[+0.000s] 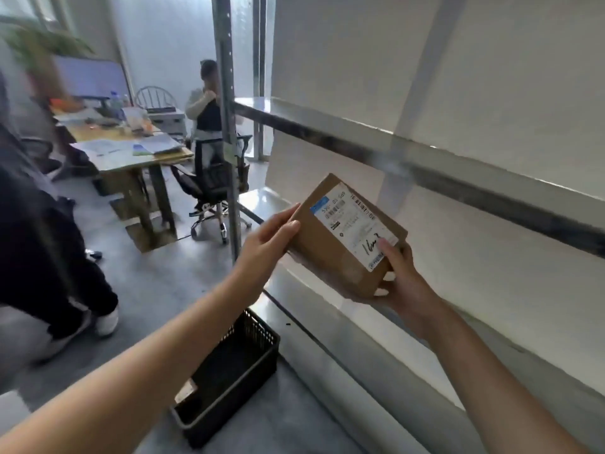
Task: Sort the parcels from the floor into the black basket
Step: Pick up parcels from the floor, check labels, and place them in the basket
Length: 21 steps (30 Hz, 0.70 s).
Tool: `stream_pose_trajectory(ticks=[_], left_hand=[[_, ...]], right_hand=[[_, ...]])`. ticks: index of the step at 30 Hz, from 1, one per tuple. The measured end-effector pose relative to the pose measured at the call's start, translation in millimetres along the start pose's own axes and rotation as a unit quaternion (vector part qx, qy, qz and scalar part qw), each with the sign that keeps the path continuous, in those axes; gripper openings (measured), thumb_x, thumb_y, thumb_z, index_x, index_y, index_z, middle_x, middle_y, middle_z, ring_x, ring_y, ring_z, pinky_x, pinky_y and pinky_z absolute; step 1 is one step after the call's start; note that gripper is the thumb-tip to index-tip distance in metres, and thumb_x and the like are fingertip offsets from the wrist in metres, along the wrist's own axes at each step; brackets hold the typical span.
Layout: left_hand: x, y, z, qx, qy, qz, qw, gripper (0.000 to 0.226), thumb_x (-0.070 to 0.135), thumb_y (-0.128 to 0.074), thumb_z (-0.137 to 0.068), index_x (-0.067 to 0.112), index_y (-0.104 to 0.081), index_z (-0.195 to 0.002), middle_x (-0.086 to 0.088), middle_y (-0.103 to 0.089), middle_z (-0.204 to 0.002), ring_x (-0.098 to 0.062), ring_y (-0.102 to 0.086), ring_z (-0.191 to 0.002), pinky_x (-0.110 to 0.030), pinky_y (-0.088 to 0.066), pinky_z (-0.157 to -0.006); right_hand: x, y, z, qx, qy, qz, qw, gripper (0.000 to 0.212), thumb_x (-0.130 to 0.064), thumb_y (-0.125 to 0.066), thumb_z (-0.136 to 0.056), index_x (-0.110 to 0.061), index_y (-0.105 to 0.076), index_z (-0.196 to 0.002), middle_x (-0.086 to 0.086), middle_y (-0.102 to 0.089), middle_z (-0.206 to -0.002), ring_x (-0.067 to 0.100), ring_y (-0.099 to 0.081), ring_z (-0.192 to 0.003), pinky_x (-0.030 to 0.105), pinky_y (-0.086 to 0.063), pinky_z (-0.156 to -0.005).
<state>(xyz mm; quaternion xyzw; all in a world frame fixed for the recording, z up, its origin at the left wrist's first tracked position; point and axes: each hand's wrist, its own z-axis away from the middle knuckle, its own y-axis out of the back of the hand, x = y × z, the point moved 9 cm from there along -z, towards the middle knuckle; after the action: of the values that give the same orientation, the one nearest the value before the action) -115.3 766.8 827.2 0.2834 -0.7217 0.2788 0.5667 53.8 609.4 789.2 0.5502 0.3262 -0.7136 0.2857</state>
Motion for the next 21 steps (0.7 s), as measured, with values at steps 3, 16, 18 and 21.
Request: stream_pose_trajectory(ticks=[3, 16, 18, 21], left_hand=[[-8.1, 23.7, -19.8, 0.038, 0.028, -0.008, 0.999, 0.034, 0.032, -0.054, -0.099, 0.025, -0.063, -0.131, 0.008, -0.068, -0.115, -0.004, -0.063, -0.106, -0.02, -0.055, -0.084], [-101.2, 142.0, -39.8, 0.311, 0.106, -0.015, 0.944, 0.058, 0.035, -0.07, -0.089, 0.007, -0.05, -0.135, -0.004, -0.062, -0.13, -0.017, -0.062, -0.116, -0.039, -0.053, -0.098], [-118.2, 157.0, -31.7, 0.339, 0.112, -0.015, 0.934, 0.054, 0.035, -0.068, -0.09, 0.008, -0.053, -0.134, -0.003, -0.065, -0.128, -0.018, -0.063, -0.116, -0.042, -0.052, -0.1], [-136.3, 185.7, -21.0, 0.393, 0.117, -0.022, 0.912, 0.044, 0.038, -0.066, -0.089, 0.014, -0.06, -0.126, -0.002, -0.069, -0.122, -0.019, -0.065, -0.114, -0.042, -0.05, -0.102]], right_hand=[[7.7, -17.2, -41.9, -0.044, -0.019, -0.01, 0.999, 0.055, -0.044, -0.066, -0.088, -0.031, -0.038, -0.134, 0.009, -0.059, -0.127, 0.037, -0.065, -0.107, 0.049, -0.059, -0.072], [69.2, -161.8, -169.4, -0.272, -0.085, -0.025, 0.958, 0.055, -0.022, -0.071, -0.09, -0.025, -0.025, -0.121, 0.014, -0.056, -0.122, 0.028, -0.073, -0.096, 0.055, -0.056, -0.088], [89.7, -177.1, -177.5, -0.305, -0.118, -0.002, 0.945, 0.053, -0.025, -0.071, -0.089, -0.028, -0.025, -0.117, 0.017, -0.056, -0.125, 0.034, -0.07, -0.102, 0.054, -0.056, -0.088], [118.5, -196.5, -196.9, -0.303, -0.15, 0.043, 0.94, 0.048, -0.031, -0.071, -0.089, -0.027, -0.028, -0.11, 0.015, -0.054, -0.126, 0.03, -0.065, -0.11, 0.052, -0.057, -0.088]])
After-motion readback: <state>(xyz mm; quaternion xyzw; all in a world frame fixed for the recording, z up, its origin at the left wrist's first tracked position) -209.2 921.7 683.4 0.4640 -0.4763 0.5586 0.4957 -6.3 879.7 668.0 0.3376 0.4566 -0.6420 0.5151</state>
